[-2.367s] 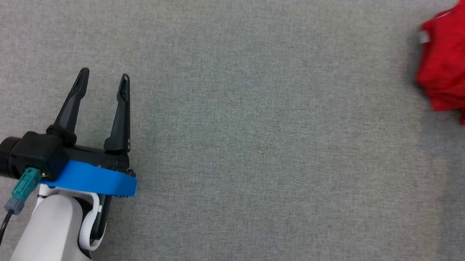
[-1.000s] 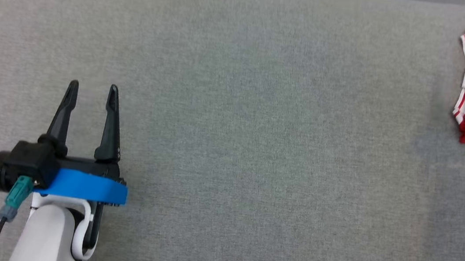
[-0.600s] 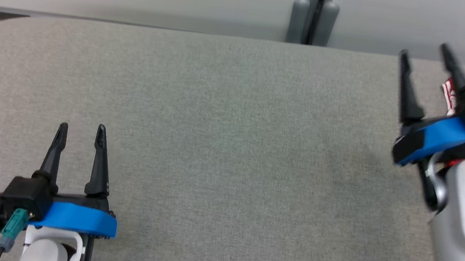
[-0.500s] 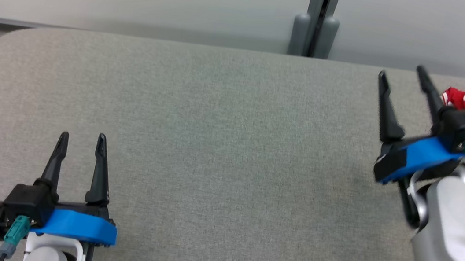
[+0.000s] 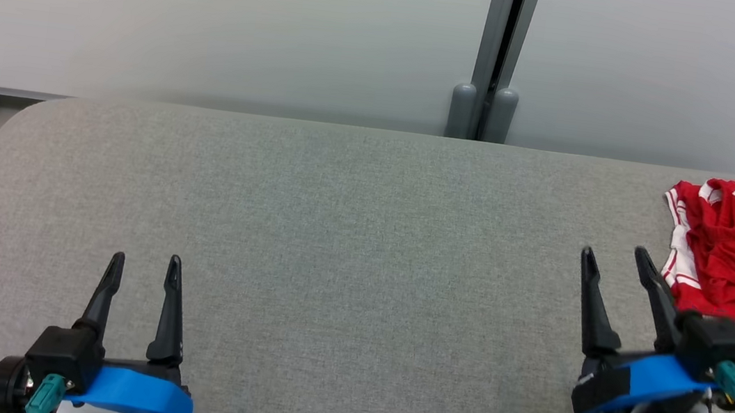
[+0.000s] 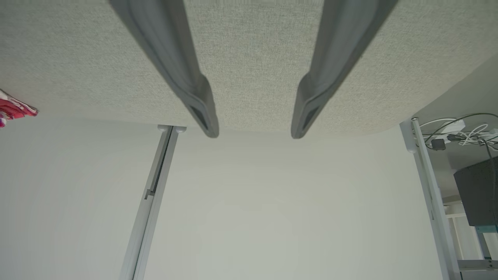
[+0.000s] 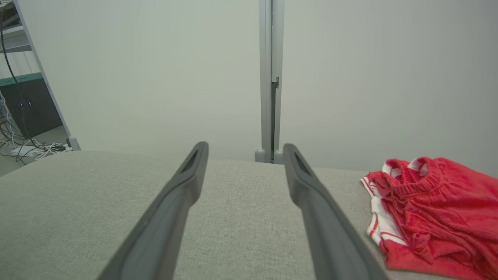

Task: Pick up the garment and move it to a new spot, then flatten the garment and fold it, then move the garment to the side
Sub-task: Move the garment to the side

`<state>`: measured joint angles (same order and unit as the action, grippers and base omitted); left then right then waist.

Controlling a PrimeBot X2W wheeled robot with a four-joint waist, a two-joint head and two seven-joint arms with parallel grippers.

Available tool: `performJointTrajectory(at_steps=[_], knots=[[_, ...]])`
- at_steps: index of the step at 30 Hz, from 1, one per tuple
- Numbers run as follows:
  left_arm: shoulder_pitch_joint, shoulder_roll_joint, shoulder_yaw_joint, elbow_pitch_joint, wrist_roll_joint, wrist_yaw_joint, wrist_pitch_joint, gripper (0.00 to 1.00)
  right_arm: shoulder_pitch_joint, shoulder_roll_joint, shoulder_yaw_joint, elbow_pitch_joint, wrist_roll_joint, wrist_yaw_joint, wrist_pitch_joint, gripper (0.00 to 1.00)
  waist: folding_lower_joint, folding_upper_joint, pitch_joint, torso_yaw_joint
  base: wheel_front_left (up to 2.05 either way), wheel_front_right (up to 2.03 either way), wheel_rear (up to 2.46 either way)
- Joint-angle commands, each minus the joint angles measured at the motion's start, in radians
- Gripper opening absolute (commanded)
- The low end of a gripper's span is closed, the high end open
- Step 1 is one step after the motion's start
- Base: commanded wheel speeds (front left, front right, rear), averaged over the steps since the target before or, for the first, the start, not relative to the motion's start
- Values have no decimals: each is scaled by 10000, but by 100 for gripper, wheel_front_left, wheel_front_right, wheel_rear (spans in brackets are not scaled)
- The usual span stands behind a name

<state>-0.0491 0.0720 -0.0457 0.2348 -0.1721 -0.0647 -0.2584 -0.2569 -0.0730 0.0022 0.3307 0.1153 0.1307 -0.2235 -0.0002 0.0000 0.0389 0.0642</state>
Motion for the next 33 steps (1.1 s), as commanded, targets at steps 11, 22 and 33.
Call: performJointTrajectory(at_steps=[11, 22, 33], knots=[[433, 62, -165, -132, -117, 156, 125, 100, 2301, 223, -853, -2480, 38, 2, 1088, 100, 2, 0, -471, -311, 0, 0, 0], [419, 120, -278, -321, -133, 221, 262, 100, 2817, 227, -1112, -3089, 284, 2, 1431, 100, 2, 0, -397, -354, 0, 0, 0], [359, 163, -377, -332, -249, 257, 234, 100, 2819, 228, -1208, -2989, 348, 2, 1493, 100, 2, 0, -336, -354, 0, 0, 0]])
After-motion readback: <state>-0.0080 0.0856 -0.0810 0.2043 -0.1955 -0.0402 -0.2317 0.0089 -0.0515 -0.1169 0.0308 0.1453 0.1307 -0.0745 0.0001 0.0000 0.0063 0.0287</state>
